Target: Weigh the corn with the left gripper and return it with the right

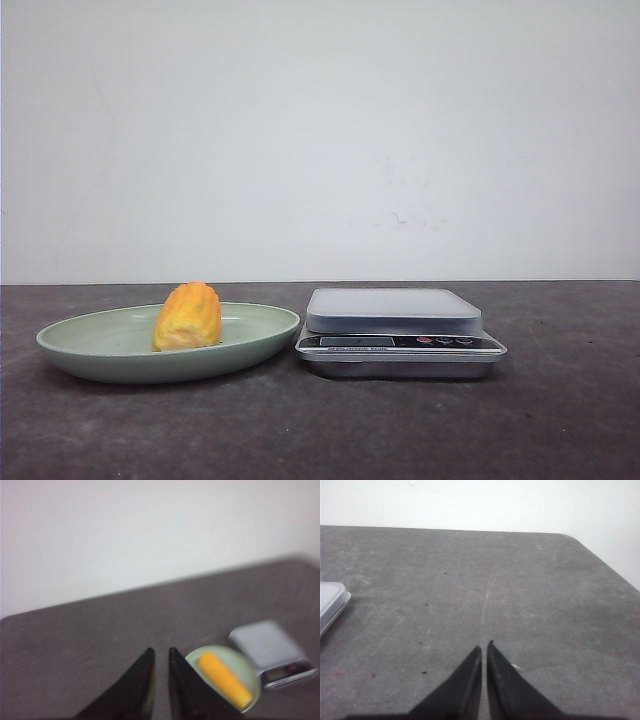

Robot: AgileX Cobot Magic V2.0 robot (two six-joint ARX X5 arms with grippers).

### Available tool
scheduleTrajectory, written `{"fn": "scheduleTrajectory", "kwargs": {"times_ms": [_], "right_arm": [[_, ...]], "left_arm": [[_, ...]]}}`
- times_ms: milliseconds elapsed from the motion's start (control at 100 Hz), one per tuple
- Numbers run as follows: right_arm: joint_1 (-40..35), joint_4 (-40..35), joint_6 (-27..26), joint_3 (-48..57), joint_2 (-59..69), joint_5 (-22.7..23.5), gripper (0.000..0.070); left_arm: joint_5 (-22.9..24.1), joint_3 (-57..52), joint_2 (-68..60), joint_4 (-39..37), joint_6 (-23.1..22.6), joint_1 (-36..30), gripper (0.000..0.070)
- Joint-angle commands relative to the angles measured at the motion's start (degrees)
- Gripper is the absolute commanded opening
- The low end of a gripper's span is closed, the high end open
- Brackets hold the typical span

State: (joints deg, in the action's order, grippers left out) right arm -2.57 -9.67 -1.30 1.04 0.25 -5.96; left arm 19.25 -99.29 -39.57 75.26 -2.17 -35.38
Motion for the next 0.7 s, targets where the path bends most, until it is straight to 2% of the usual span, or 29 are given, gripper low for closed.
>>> {"fn": "scheduleTrajectory", "kwargs": {"times_ms": [0, 130, 200, 260, 360, 450, 540, 630, 690], "right_arm": [[0.1, 0.7, 0.3, -0.3, 0.0, 0.0, 0.0011], [0.1, 0.7, 0.3, -0.3, 0.0, 0.0, 0.0011], [0.1, 0.7, 0.3, -0.3, 0.0, 0.0, 0.0011], [0.1, 0.7, 0.3, -0.3, 0.0, 0.0, 0.0011], [0.1, 0.7, 0.4, -0.3, 0.0, -0.1, 0.0011], [0.1, 0.7, 0.3, -0.3, 0.0, 0.0, 0.0011], [0.1, 0.7, 0.3, -0.3, 0.0, 0.0, 0.0011], [0.1, 0.7, 0.3, -0.3, 0.0, 0.0, 0.0011], [0.1, 0.7, 0.3, -0.3, 0.0, 0.0, 0.0011]], "left_arm": [[-3.2, 9.6, 2.5, -11.1, -7.7, 1.9, 0.0], [-14.2, 32.5, 10.3, -38.2, -9.4, 9.6, 0.0], [-16.9, 43.9, 14.6, -50.3, -8.9, 13.3, 0.0], [-18.4, 52.0, 17.7, -57.3, -7.3, 16.3, 0.0], [-20.9, 61.3, 21.1, -61.5, -2.8, 21.0, 0.0], [-20.3, 67.0, 22.5, -61.7, 0.9, 23.9, 0.0], [-20.1, 72.1, 22.8, -63.5, 1.6, 25.5, 0.0], [-20.5, 77.3, 23.2, -68.7, 2.1, 26.5, 0.0], [-20.6, 80.7, 24.2, -72.5, 4.0, 27.2, 0.0]]}}
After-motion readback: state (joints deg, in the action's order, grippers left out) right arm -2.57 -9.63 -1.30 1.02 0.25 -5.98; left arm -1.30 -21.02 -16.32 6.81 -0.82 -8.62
